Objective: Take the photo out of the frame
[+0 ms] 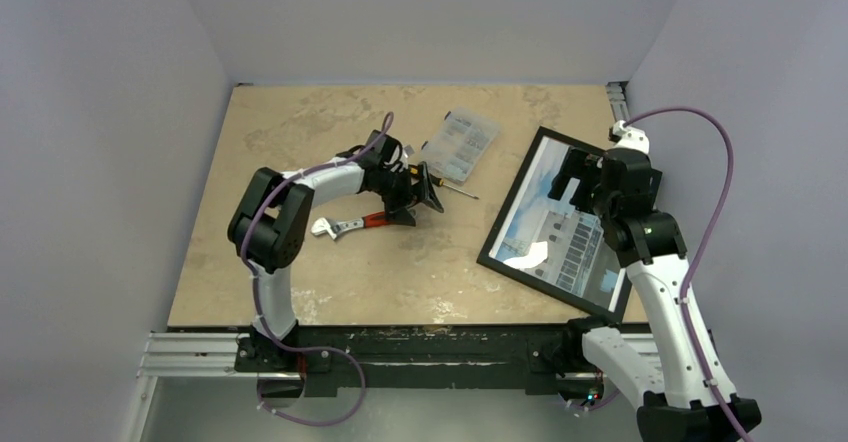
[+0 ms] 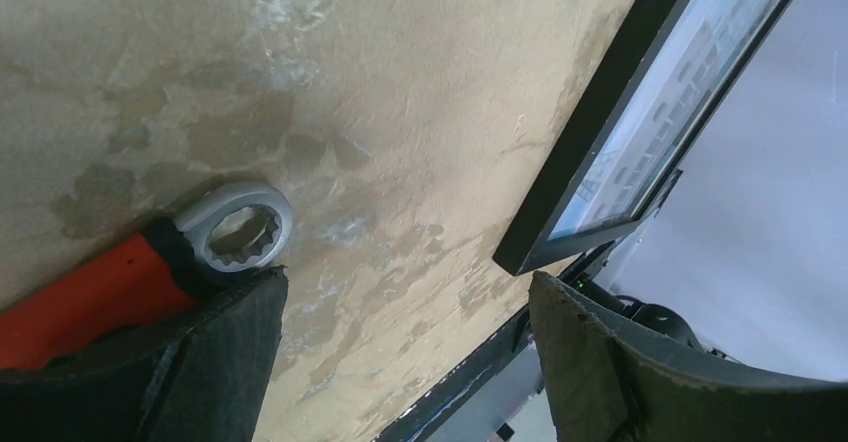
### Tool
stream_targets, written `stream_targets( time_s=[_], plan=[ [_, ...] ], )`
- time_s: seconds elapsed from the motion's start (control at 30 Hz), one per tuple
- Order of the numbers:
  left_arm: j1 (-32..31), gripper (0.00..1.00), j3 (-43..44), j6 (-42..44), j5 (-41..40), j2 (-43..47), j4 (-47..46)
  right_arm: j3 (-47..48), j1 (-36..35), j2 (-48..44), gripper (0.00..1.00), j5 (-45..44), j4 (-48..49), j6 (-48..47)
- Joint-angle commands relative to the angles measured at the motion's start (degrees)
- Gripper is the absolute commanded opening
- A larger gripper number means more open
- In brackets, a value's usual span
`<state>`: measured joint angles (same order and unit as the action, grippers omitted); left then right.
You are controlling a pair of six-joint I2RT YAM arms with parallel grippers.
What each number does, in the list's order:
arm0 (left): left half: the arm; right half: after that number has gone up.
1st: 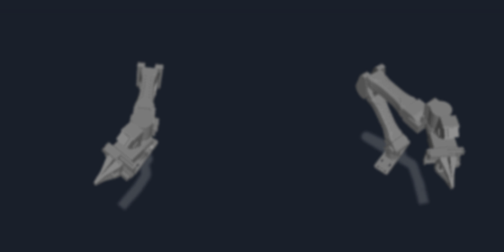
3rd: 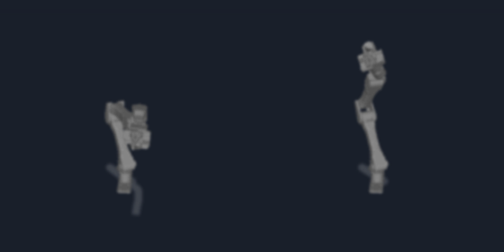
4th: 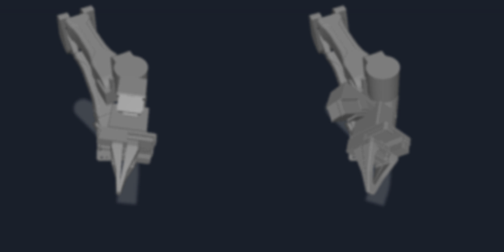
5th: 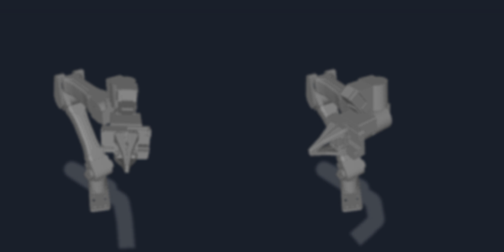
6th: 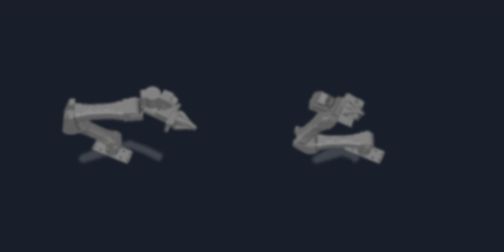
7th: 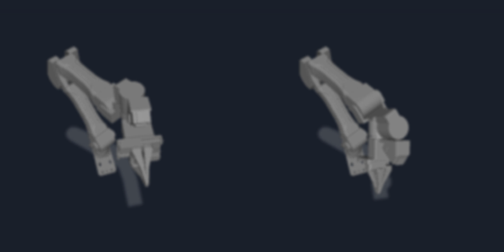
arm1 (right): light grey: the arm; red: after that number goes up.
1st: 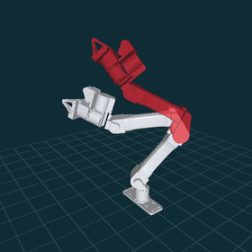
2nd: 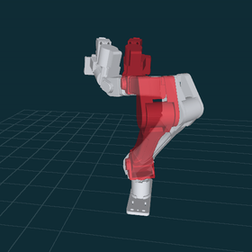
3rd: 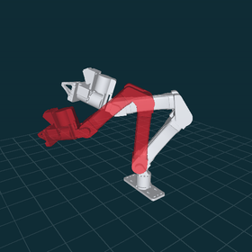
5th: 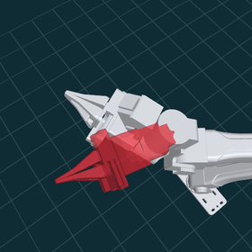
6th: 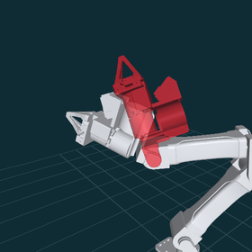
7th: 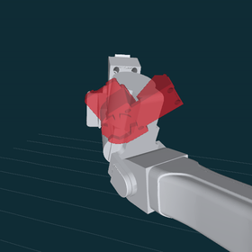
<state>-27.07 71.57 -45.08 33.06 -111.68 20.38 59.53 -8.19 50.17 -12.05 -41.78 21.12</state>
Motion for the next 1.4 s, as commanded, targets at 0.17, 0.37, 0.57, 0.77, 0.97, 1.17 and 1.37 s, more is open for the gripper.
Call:
stream_targets(
  time_s=[0.17, 0.37, 0.57, 0.77, 0.97, 1.17, 1.37],
  plan=[
    [11.3, 0.9, -1.3, -1.6, -5.8, 0.1, 1.7, -1.8, 0.1, 1.7, 0.98, 4.2, 4.0, 2.9],
    [17.3, 0.92, -0.9, 1.1, -11.7, 1.6, 7.1, -4.4, 0.1, 8.3, 0.98, 12.9, 14.7, 10.0],
    [21.9, 0.95, -0.5, 2.6, -17.0, 5.5, 11.2, -3.0, 0.1, 24.8, 0.98, 24.0, 27.8, 18.5],
    [23.4, 0.97, 1.9, 5.6, -21.2, 11.6, 14.3, 4.4, -0.3, 41.0, 0.98, 28.8, 34.0, 21.8],
    [21.5, 0.97, 5.5, 7.8, -16.4, 15.9, 13.9, 11.2, -0.9, 54.2, 0.98, 30.0, 39.3, 24.7],
    [14.0, 0.97, 9.3, 11.7, -10.3, 20.8, 13.0, 18.3, -1.6, 65.2, 0.98, 30.6, 43.1, 25.1],
    [10.0, 1.0, 10.1, 13.2, -9.8, 27.3, 13.0, 26.4, -6.5, 74.8, 0.98, 30.0, 45.5, 24.5]
  ],
)
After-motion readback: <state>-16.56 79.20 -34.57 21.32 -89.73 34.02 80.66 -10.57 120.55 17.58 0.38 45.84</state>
